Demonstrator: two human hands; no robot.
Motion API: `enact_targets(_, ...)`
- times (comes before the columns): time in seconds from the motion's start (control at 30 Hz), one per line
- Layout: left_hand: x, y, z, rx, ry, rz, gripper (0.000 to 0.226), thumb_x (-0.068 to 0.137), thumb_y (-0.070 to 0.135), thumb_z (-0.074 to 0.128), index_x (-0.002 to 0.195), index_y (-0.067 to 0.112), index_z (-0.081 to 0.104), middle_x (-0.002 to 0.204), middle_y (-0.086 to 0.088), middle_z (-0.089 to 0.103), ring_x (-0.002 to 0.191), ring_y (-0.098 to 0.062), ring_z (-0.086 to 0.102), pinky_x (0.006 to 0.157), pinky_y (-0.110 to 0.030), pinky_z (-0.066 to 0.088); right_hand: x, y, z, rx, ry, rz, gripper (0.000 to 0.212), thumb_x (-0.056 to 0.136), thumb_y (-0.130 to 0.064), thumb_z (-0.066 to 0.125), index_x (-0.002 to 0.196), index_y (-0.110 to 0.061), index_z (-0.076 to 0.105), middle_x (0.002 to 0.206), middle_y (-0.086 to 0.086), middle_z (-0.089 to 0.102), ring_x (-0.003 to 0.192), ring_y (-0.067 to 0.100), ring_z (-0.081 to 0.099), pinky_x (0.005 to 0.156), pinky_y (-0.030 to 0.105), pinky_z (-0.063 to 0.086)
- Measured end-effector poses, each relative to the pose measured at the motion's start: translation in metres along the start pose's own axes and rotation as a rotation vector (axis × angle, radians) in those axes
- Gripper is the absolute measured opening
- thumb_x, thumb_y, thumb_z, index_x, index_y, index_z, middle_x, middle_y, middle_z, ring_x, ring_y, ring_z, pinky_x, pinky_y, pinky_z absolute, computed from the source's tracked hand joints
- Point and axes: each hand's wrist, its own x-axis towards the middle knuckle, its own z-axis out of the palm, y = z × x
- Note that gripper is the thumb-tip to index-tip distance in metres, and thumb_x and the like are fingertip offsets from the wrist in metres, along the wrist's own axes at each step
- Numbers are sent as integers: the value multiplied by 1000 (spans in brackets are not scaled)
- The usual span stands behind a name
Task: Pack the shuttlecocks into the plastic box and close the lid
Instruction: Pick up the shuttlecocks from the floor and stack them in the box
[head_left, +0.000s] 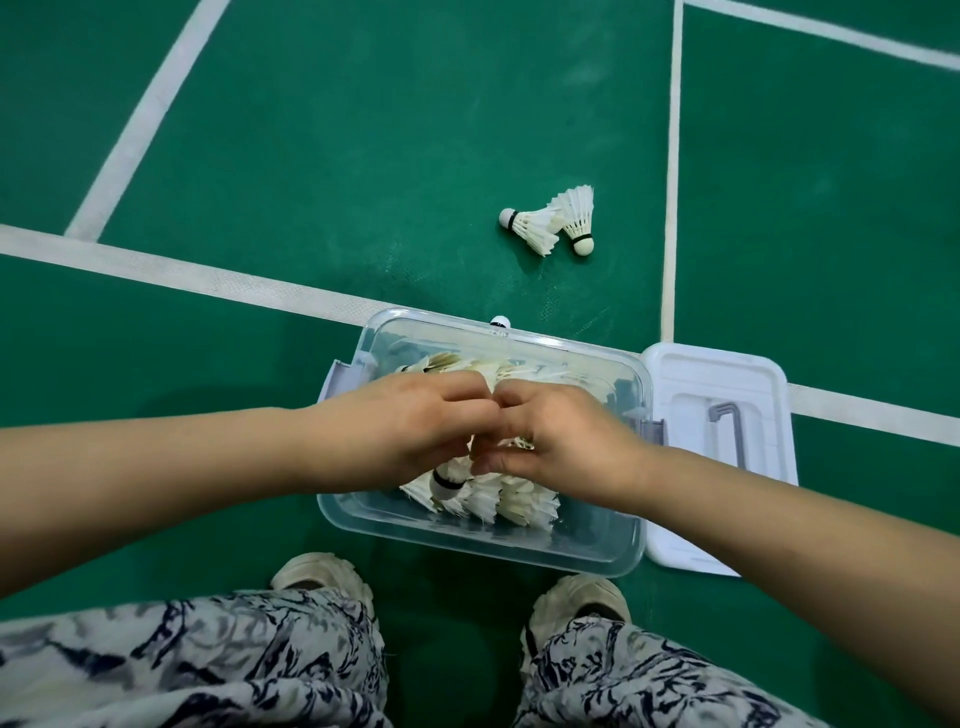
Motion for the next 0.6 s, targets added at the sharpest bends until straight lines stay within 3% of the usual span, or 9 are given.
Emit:
enact_targets(0.17,-8,-8,0,16,95,-114,41,79,23,56,117,30,41,109,-1,54,92,-8,46,77,-20,36,-1,-9,14,49,11,51,19,85,-32,63,97,-20,72,102,-1,66,92,16,60,77,26,42)
enact_targets(0.27,-10,-12,-2,-18,82,-195,53,79,20,63,121,37,34,118,1,54,100,-10,52,83,-25,44,1,-15,28,132,-51,124,21,90,-29,58,104,-18,69,105,1,68,96,15,60,83,24,42)
enact_targets(0.4,-17,-19,3,-3,70,-212,41,84,12,53,115,35,40,110,2,61,92,-10,60,74,-29,51,6,-21,45,277,-176,235,21,94,-18,51,112,-18,63,101,2,70,82,14,69,70,14,43)
enact_targets(0.53,-17,-29,8,13,65,-253,47,81,-7,52,116,22,56,109,2,64,92,-6,55,73,-13,38,13,-22,59,369,-238,297,25,92,-12,51,114,-20,59,88,3,68,81,12,61,78,21,43)
enact_targets(0.6,-14,-30,7,4,70,-260,42,82,-7,50,116,18,58,108,1,65,91,-8,57,74,-14,39,17,-18,64,384,-250,338,26,91,-12,52,114,-21,58,81,-4,61,84,14,59,78,24,43)
